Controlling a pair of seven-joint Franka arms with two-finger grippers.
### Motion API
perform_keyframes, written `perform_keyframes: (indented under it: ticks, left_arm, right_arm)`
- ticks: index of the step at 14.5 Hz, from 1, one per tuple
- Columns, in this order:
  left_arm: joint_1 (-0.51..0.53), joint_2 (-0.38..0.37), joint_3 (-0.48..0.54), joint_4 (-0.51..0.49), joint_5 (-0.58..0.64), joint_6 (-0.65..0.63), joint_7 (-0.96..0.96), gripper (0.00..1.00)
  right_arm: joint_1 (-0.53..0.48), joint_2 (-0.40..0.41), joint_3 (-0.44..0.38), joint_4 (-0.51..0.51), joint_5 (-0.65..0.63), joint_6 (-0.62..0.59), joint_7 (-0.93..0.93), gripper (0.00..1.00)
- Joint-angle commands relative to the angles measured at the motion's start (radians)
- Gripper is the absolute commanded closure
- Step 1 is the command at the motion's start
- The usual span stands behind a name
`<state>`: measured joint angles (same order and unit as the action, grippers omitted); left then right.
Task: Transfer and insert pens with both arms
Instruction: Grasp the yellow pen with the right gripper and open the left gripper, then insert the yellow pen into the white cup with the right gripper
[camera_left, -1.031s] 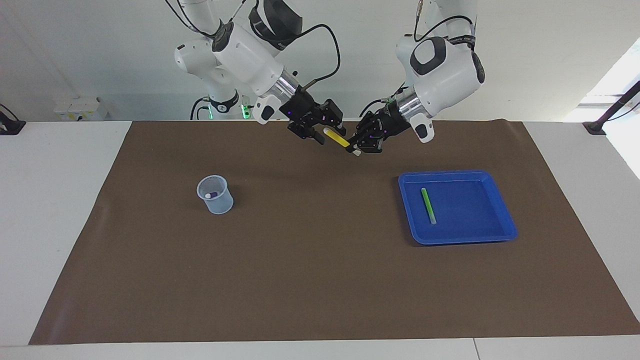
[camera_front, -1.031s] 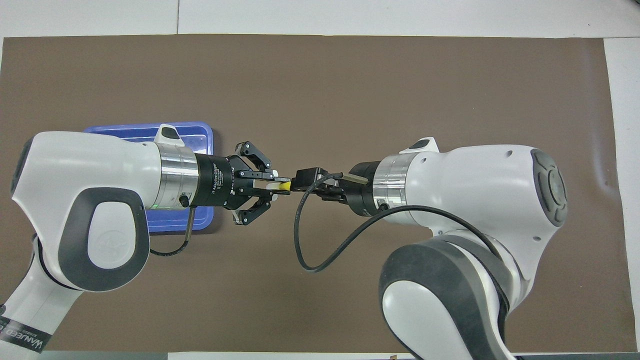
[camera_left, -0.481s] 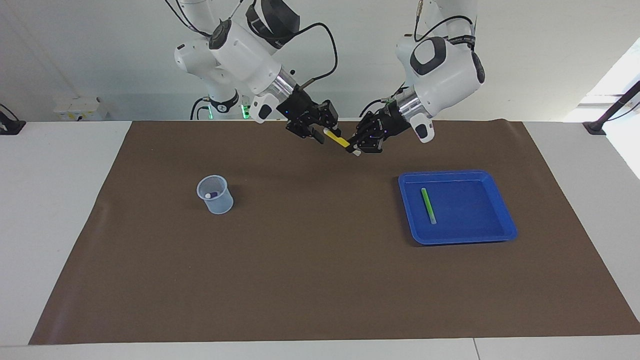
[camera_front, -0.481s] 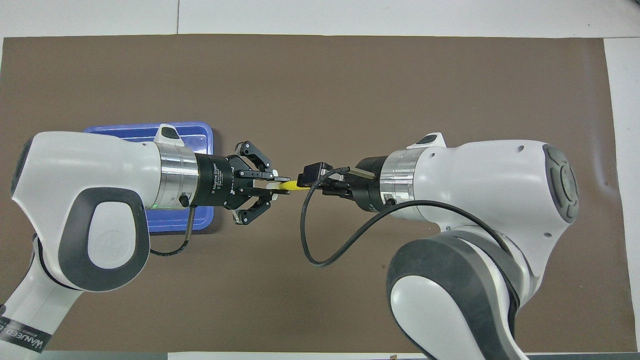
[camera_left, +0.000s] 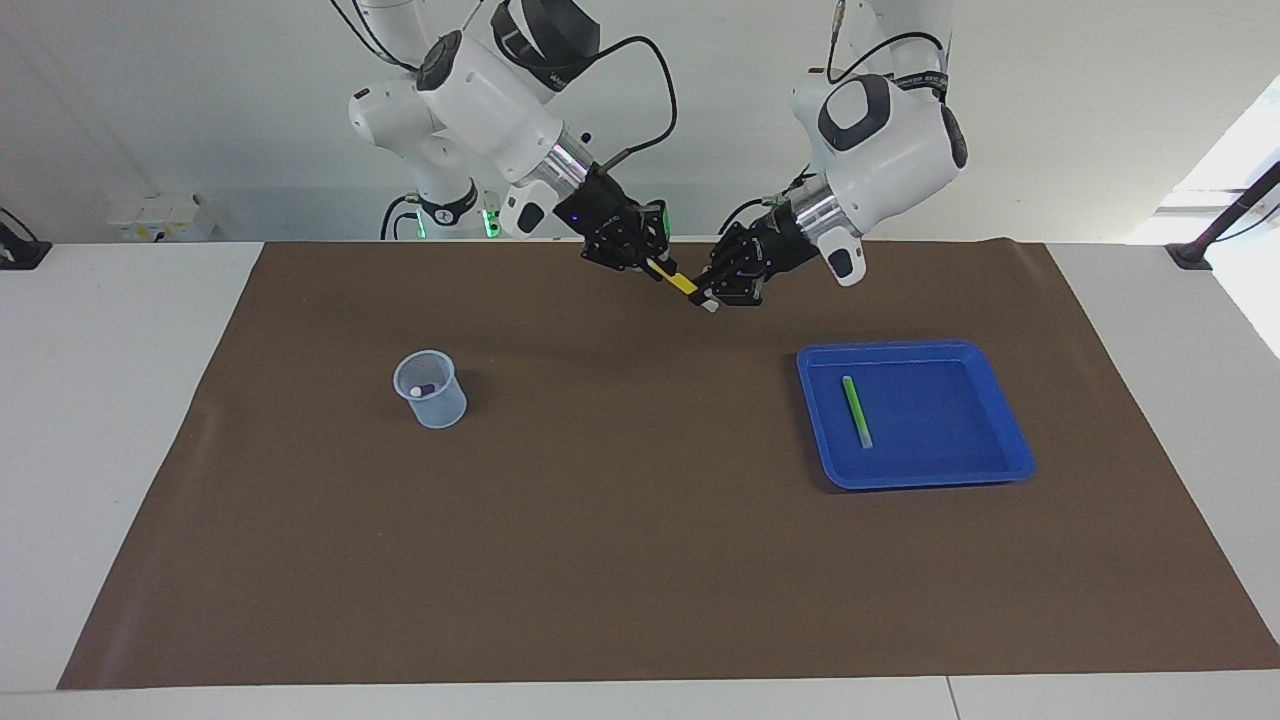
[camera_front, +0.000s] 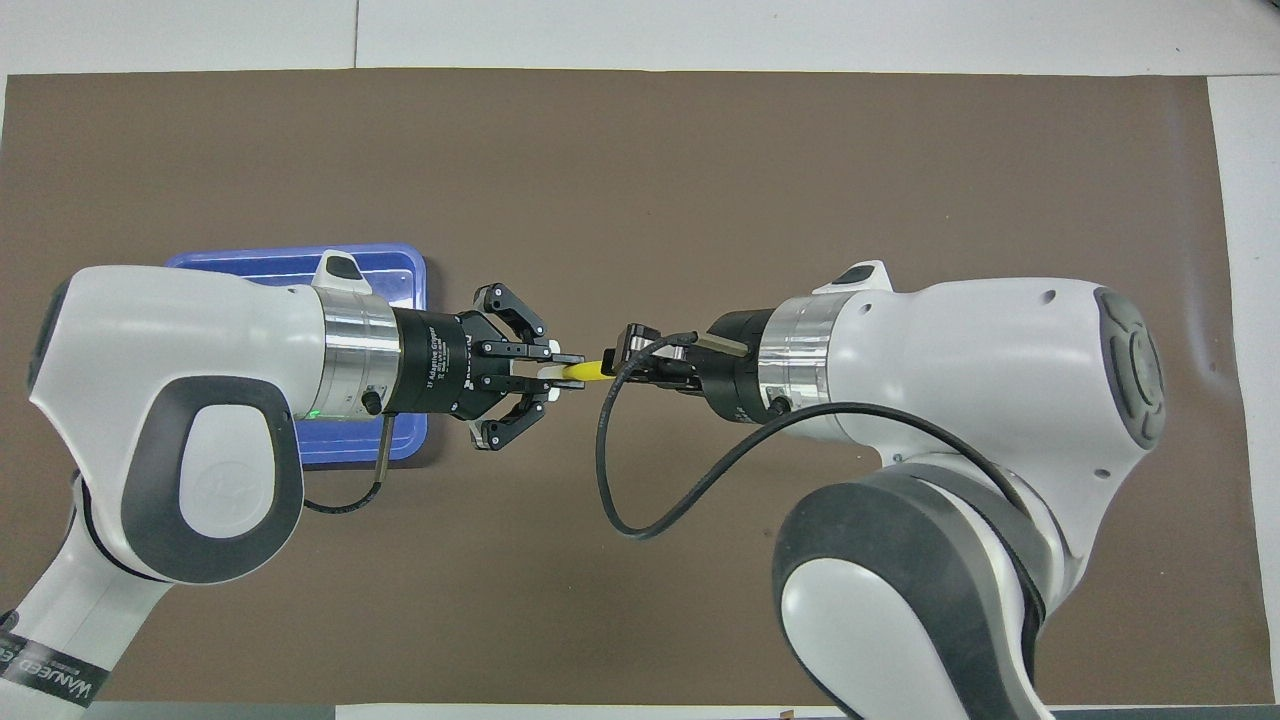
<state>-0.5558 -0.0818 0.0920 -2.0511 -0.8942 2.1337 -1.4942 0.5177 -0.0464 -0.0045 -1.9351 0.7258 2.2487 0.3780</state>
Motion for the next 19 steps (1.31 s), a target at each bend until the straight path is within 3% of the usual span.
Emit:
perform_keyframes:
  ticks: [1, 3, 4, 5, 6, 8, 12, 16, 19]
  left_arm:
    - [-0.007, -0.029, 0.009, -0.027, -0.017, 0.025, -0.001, 1.00]
    - [-0.006, -0.033, 0.009, -0.027, -0.019, 0.029, -0.001, 1.00]
    - [-0.004, -0.032, 0.009, -0.023, -0.019, 0.040, -0.001, 0.72]
    - [-0.003, -0.029, 0.009, -0.018, -0.017, 0.043, -0.005, 0.05]
    - [-0.003, -0.030, 0.011, -0.020, -0.017, 0.043, -0.005, 0.00]
    - [0.003, -0.029, 0.014, -0.020, -0.015, 0.043, -0.006, 0.00]
    - [0.066, -0.027, 0.017, -0.018, 0.009, 0.020, -0.005, 0.00]
    - [0.132, -0.018, 0.017, 0.003, 0.343, -0.052, 0.037, 0.00]
    - [0.224, -0.016, 0.018, -0.001, 0.380, -0.115, 0.205, 0.00]
  right_arm:
    - [-0.018, -0.004, 0.003, -0.008, -0.009, -0.015, -0.004, 1.00]
    - [-0.021, -0.004, 0.001, -0.010, -0.009, -0.018, -0.007, 1.00]
    - [-0.021, -0.006, 0.001, -0.012, -0.009, -0.020, -0.007, 1.00]
    - [-0.022, -0.006, 0.001, -0.010, -0.009, -0.021, -0.010, 1.00]
    - [-0.022, -0.006, 0.001, -0.012, -0.009, -0.021, -0.011, 1.00]
    - [-0.042, -0.004, -0.002, -0.009, -0.041, -0.052, -0.013, 1.00]
    - [-0.148, 0.008, -0.008, 0.105, -0.368, -0.332, -0.161, 1.00]
    - [-0.278, 0.010, -0.009, 0.110, -0.552, -0.432, -0.541, 1.00]
    - [-0.358, 0.008, -0.009, 0.093, -0.672, -0.454, -0.762, 1.00]
